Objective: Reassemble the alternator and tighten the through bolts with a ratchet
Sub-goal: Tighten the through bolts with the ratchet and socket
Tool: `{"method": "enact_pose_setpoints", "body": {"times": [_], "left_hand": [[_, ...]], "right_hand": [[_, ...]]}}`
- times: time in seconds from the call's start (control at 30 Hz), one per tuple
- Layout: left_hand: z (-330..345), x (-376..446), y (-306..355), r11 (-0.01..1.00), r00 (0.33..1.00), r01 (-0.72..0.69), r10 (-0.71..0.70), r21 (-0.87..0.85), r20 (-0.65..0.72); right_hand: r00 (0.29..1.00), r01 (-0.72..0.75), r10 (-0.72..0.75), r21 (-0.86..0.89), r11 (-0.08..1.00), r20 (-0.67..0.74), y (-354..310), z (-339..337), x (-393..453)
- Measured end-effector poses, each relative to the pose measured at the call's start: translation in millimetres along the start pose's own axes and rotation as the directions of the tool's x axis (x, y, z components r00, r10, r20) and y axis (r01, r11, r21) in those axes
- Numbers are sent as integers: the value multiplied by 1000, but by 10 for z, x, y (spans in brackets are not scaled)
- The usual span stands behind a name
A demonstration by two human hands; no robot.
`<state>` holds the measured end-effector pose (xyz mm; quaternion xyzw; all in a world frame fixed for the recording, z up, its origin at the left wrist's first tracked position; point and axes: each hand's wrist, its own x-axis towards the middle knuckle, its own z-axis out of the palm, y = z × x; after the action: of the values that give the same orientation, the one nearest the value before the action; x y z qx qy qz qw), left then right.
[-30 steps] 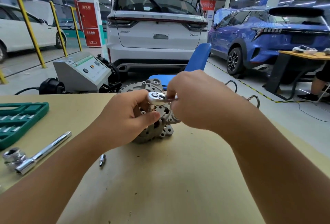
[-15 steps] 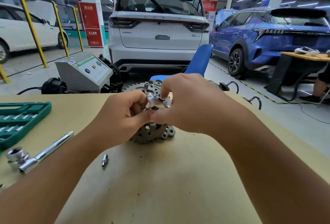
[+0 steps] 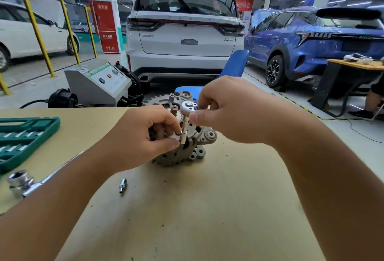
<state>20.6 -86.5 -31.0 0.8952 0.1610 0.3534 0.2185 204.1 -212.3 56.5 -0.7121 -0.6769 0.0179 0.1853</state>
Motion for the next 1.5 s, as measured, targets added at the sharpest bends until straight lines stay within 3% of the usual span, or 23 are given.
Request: {"method": "enact_pose_setpoints", "body": {"times": [0.13,0.47,0.87,1.1,1.27,1.4,1.5], "left_hand": [[-8,1,3,997,999,-47,48,61,-15],[-37,-32,-44,996,1000,-4,5,-88,20],[-26,-21,-66,997,998,-42,44,-61,33],[109,-12,31,977,997,-63,53,-204,-51],[193,-2,3,976,997,-9,-8,-216,-80],[230,-1,46,971,997,-31,14,-236,-73],[188,1,45,967,998,-17,2,-255,-56]], "right_hand": [[1000,10,-10,11,1000,29,-20,13,-8],[997,22,-22,-4,1000,67,-81,52,-12],[995,2,0,-11,1000,95,-171,50,-37],[995,43,-42,-11,999,91,-214,38,-59],[997,37,-58,-315,948,-55,-240,79,-98],[994,48,-29,-189,981,106,-309,107,-120],[995,45,-36,-96,994,89,-297,70,-128]]}}
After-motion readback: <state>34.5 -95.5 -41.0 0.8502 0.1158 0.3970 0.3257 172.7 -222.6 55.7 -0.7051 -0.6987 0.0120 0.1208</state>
